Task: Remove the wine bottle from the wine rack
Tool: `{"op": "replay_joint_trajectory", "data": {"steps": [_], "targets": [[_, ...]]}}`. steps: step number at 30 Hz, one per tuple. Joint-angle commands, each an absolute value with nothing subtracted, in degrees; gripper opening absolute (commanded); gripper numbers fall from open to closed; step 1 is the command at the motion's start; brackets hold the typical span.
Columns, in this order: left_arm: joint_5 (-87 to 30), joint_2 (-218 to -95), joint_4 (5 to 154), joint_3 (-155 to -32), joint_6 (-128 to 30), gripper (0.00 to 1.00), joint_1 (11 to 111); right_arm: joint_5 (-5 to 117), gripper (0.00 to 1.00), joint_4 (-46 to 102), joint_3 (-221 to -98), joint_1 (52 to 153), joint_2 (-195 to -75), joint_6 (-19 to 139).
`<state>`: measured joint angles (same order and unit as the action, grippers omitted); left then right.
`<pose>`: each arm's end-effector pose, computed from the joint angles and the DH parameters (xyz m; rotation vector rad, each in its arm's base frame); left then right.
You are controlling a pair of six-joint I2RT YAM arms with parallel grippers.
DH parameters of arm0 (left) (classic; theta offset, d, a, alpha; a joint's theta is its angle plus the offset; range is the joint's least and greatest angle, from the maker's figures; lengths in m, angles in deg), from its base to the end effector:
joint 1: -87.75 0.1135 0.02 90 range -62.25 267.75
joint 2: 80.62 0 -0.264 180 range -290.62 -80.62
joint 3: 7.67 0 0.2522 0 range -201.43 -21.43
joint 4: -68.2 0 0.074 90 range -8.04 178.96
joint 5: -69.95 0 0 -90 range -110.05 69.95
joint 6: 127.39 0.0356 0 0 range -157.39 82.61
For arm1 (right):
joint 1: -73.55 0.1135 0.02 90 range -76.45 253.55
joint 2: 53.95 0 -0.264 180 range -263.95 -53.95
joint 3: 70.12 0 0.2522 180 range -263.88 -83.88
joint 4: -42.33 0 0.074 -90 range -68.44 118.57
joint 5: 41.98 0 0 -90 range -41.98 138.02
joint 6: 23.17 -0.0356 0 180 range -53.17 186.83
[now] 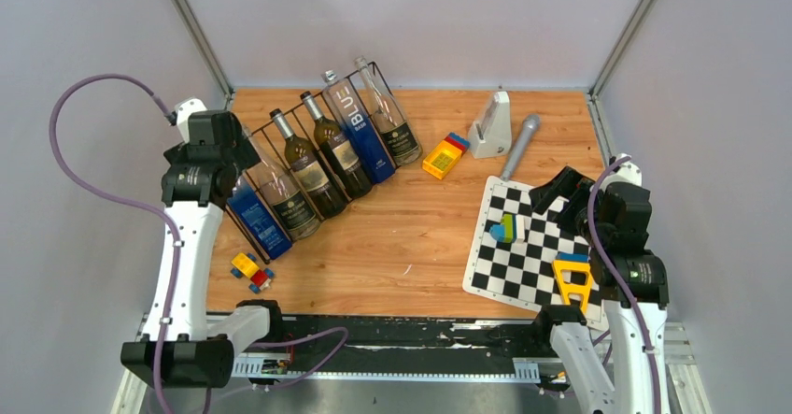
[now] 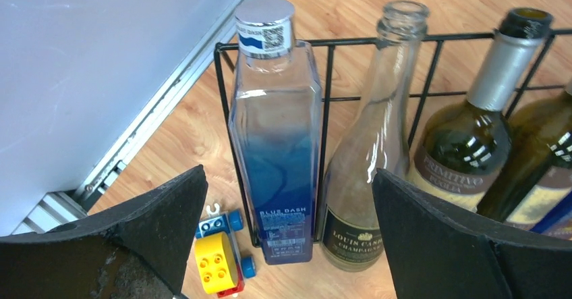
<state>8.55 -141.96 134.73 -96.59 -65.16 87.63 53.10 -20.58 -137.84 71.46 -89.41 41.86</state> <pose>0.1988 0.0166 0.3958 -0.7691 2.0284 0.2849 0.1124 -0.0009 0.3455 0.4440 2.0740 0.3318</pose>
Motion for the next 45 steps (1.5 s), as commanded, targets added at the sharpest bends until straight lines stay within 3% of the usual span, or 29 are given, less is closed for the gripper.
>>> {"op": "replay_joint_trajectory", "data": {"steps": [1, 17, 34, 45], "targets": [[6.72, -143.03, 130.98, -96.27, -67.16, 1.0, 92.15, 54.39, 1.0, -20.58, -140.4, 71.23, -88.91, 41.62], [5.47, -145.11, 119.9, -89.73, -65.77, 1.0, 95.22, 54.46, 1.0, -20.53, -140.07, 71.19, -89.65, 41.77], [13.25, -150.44, 116.65, -88.65, -65.82, 1.0, 95.24, 53.82, 1.0, -20.38, -139.94, 71.2, -89.87, 42.04], [15.29, -152.46, 113.63, -87.18, -64.95, 0.94, 95.22, 53.64, 1.0, -20.2, -139.56, 71.17, -89.66, 42.04]]}}
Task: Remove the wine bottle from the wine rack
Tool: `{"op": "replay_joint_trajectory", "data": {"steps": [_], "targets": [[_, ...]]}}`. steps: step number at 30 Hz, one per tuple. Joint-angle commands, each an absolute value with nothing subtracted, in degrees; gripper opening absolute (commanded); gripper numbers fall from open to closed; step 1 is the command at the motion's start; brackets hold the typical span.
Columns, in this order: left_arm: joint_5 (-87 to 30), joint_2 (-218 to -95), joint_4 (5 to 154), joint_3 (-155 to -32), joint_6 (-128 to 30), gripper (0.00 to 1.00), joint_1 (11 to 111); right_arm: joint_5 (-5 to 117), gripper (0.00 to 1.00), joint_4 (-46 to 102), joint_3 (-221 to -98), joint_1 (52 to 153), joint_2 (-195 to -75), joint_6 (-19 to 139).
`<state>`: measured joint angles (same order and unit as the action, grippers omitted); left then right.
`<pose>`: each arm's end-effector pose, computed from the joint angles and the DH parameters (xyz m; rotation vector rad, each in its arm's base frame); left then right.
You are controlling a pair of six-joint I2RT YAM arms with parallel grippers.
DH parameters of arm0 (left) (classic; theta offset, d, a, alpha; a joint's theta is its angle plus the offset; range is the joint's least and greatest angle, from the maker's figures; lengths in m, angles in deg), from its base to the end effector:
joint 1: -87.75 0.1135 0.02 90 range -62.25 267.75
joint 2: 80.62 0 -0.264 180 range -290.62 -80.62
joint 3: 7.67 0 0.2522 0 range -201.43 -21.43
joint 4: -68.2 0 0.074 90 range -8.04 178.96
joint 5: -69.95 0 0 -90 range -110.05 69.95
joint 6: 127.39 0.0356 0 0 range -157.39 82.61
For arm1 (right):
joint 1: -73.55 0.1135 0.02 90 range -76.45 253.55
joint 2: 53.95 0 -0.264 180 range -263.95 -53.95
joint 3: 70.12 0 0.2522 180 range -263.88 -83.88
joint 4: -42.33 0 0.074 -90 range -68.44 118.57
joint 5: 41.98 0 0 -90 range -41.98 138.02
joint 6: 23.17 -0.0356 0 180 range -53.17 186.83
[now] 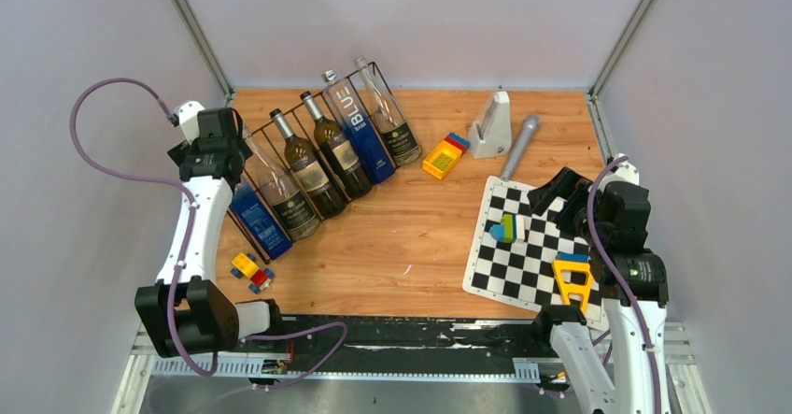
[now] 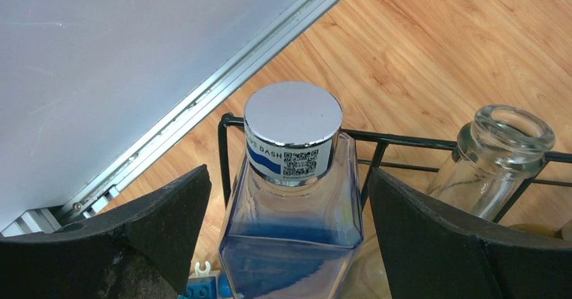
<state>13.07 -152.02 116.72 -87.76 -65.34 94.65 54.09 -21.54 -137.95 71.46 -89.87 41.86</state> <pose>0.2606 0.0511 0.3353 -0.9292 1.9614 0.4446 0.1132 -0.0004 0.3438 0.4403 2.0993 0.3473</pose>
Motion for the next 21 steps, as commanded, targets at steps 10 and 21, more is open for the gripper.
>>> {"op": "replay_joint_trajectory", "data": {"steps": [10, 21], "targets": [[15.6, -153.3, 113.09, -86.94, -64.59, 0.75, 95.25, 53.65, 1.0, -20.29, -139.59, 71.19, -89.35, 42.04], [14.09, -149.17, 113.15, -86.24, -63.85, 0.3, 95.22, 53.62, 1.0, -20.28, -139.32, 71.21, -89.07, 42.05]]}}
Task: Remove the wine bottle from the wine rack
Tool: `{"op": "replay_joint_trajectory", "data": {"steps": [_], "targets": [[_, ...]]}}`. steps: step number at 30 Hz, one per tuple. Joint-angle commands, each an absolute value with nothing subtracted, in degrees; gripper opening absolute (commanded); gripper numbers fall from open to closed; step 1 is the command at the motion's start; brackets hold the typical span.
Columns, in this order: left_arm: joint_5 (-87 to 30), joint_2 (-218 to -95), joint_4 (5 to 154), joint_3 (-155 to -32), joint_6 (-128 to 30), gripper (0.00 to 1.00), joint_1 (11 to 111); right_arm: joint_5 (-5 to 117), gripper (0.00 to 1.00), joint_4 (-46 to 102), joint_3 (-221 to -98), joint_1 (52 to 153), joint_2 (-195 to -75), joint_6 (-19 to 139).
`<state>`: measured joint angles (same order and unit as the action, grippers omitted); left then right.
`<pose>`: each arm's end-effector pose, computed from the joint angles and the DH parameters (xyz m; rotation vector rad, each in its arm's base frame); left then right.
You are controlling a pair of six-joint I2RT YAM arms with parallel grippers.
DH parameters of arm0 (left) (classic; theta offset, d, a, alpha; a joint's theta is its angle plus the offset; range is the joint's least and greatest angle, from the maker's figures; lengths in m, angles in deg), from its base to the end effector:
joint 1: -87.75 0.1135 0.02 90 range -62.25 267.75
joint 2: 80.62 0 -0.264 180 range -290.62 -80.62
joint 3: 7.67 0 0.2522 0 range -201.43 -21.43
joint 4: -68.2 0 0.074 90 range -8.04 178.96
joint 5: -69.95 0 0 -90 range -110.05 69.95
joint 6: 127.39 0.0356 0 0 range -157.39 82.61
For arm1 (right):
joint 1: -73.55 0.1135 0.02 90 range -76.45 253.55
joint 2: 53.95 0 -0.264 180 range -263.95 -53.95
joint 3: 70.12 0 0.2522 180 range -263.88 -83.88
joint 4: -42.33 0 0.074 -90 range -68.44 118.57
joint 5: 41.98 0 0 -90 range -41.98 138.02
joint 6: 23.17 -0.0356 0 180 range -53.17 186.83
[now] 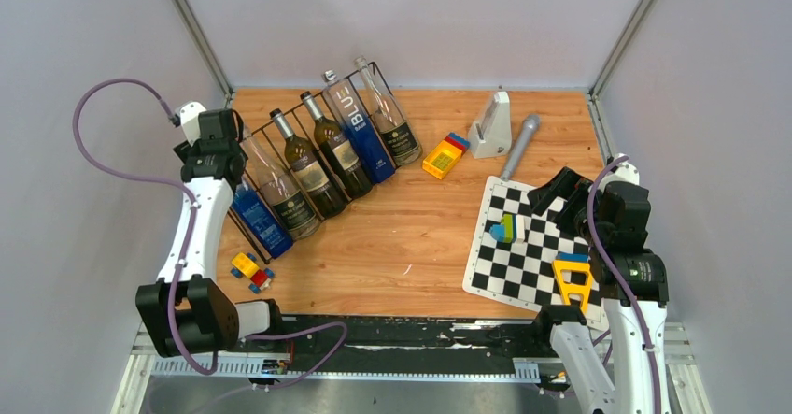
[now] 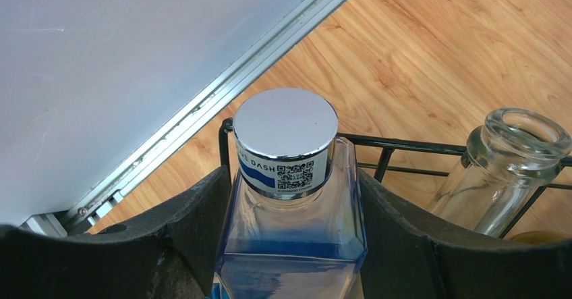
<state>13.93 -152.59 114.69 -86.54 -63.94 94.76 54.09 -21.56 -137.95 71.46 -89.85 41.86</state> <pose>0.2640 0.0525 0.3289 -0.9138 1.9629 0.4741 0.1131 -0.0004 0.3438 0.4403 2.0993 0.3473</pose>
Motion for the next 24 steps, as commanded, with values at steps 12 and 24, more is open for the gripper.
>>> {"op": "replay_joint_trajectory", "data": {"steps": [12, 24], "targets": [[11.64, -137.19, 111.99, -81.8, -64.32, 0.0, 95.21, 53.42, 1.0, -20.26, -139.08, 71.2, -88.88, 42.14], [1.84, -125.9, 106.48, -75.29, -60.67, 0.0, 95.22, 53.74, 1.0, -20.3, -138.82, 71.18, -88.67, 41.82]]}}
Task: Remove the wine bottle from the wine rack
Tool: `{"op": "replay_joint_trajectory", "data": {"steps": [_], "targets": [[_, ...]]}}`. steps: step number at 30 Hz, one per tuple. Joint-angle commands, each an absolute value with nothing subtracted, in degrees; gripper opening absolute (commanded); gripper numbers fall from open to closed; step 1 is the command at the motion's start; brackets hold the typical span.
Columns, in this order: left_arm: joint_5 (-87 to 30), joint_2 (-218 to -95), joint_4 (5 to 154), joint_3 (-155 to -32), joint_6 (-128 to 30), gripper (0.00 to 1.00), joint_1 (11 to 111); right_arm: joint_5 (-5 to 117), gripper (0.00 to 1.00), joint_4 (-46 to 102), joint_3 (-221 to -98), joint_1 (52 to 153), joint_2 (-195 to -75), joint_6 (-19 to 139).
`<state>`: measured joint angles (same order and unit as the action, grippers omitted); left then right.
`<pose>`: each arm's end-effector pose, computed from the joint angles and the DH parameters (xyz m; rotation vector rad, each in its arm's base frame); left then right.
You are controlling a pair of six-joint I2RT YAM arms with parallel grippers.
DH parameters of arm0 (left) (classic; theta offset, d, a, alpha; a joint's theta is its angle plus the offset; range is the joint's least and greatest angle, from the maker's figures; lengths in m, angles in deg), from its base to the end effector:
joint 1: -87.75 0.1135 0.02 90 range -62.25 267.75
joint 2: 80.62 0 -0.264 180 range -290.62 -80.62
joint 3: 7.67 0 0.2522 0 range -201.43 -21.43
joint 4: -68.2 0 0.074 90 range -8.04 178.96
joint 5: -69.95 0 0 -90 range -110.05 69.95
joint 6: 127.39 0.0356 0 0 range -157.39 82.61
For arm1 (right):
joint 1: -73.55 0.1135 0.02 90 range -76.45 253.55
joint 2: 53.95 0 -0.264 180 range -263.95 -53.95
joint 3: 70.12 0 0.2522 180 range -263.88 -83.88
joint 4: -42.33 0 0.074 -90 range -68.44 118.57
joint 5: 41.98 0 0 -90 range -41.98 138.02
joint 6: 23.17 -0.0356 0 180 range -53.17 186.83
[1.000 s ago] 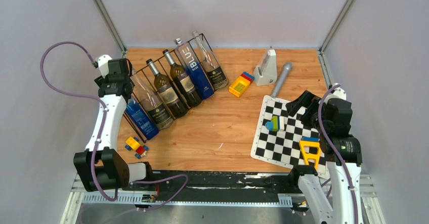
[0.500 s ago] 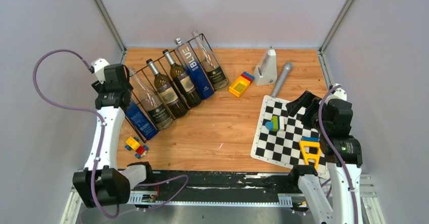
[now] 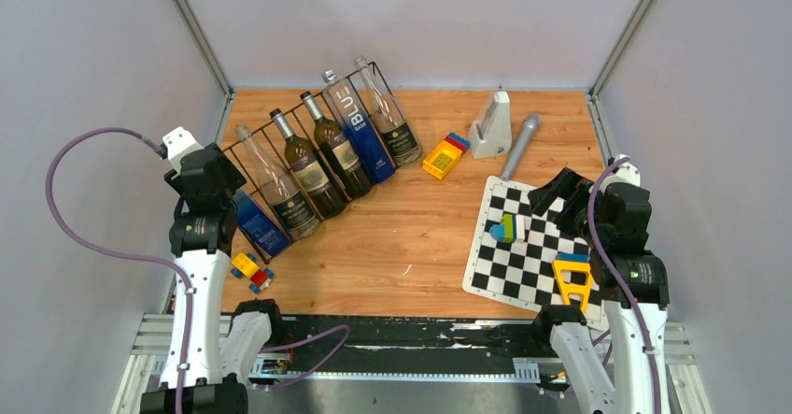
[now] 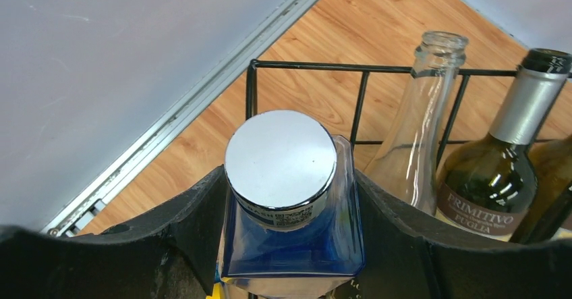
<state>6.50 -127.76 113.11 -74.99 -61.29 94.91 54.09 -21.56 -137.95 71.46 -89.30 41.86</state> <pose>0.1699 0.0374 0.3497 -0.8027 1.7927 0.2723 0.1109 -0.0003 0.3447 0.4376 2.0900 0.3484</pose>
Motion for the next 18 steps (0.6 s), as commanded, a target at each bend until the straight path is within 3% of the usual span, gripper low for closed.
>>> {"op": "replay_joint_trajectory", "data": {"steps": [1, 18], "targets": [[1.4, -125.85, 106.57, -74.98, -60.68, 0.0, 95.22, 53.73, 1.0, -20.3, -138.77, 71.18, -88.59, 41.79], [-7.73, -120.22, 109.26, -75.35, -55.3, 0.0, 95.27, 54.07, 0.99, -20.16, -138.66, 71.18, -89.18, 41.34]]}}
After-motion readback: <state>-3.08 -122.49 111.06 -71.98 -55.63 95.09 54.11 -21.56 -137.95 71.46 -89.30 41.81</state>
